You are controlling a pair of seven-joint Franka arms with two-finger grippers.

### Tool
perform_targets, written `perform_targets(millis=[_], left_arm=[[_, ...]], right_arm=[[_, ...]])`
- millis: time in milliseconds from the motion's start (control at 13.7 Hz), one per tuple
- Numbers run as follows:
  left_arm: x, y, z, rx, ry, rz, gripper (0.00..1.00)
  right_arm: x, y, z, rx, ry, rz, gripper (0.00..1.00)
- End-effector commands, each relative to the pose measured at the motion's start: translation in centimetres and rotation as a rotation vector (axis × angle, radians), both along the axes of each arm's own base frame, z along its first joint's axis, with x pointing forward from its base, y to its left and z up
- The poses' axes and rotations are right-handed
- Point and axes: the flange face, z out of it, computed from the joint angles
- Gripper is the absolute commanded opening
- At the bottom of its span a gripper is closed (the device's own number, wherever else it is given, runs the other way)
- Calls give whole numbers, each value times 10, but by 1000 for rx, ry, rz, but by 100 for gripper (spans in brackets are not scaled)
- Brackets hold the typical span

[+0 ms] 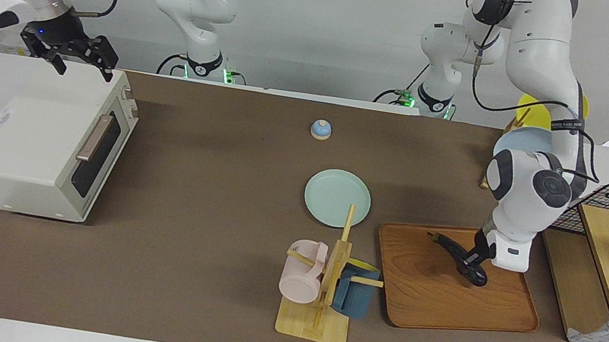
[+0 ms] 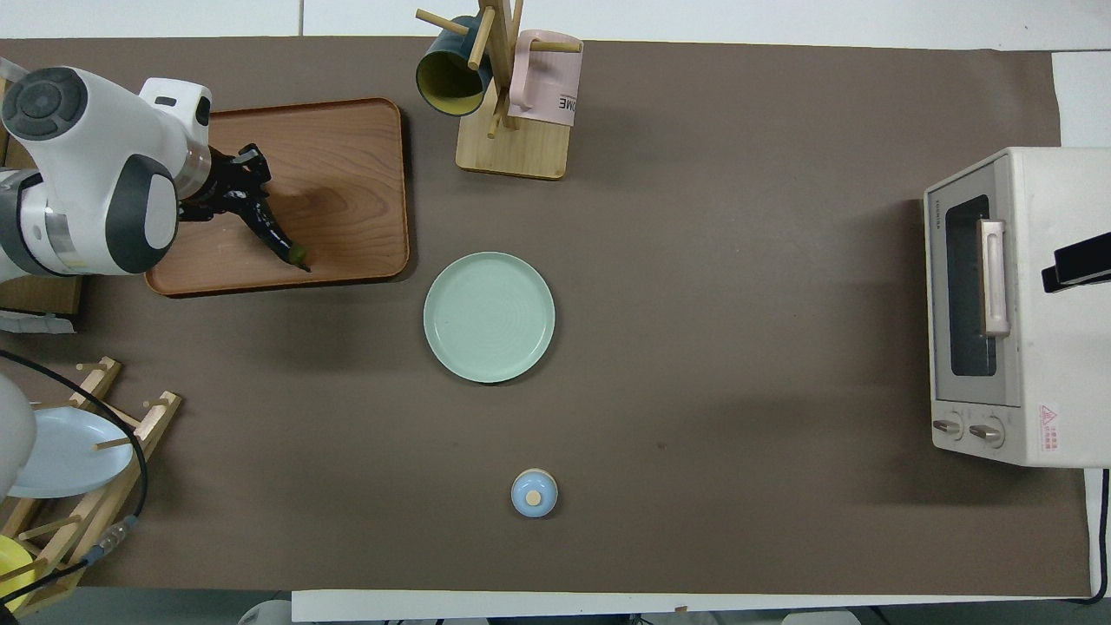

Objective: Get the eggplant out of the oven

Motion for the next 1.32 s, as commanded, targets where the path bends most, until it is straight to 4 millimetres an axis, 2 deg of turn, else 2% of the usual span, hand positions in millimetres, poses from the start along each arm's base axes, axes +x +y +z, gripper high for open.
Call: perform_targets(millis=[0,73,146,220,439,585,732,878,1024,1098,1244], left_arm=[[14,-5,10,20,28,-243,38],[9,-13,8,18,40,-247,99],[2,-23,11,20,57,-260,100],[-3,-23,28,20,65,-261,100],[-27,-14,94,23,91,-248,100],[-51,9,155,8,117,-211,100],[-82,28,206,8,167,-211,100],[-104,46,247,1,166,-319,100],[-112,60,271,-4,168,-327,100],[-113,60,280,-2,162,-326,100],[-112,60,282,-1,156,-332,100]], right_arm=[[-6,1,0,20,0,1,100],[-6,1,0,20,0,1,100],[-6,0,0,20,0,-1,100],[-6,0,0,20,0,-1,100],[-6,1,0,20,0,1,100],[-6,0,0,20,0,-1,100],[-6,1,0,20,0,1,100],[-6,1,0,20,0,1,100],[-6,1,0,20,0,1,100],[-6,0,0,20,0,-1,100],[-6,0,0,20,0,-1,100]])
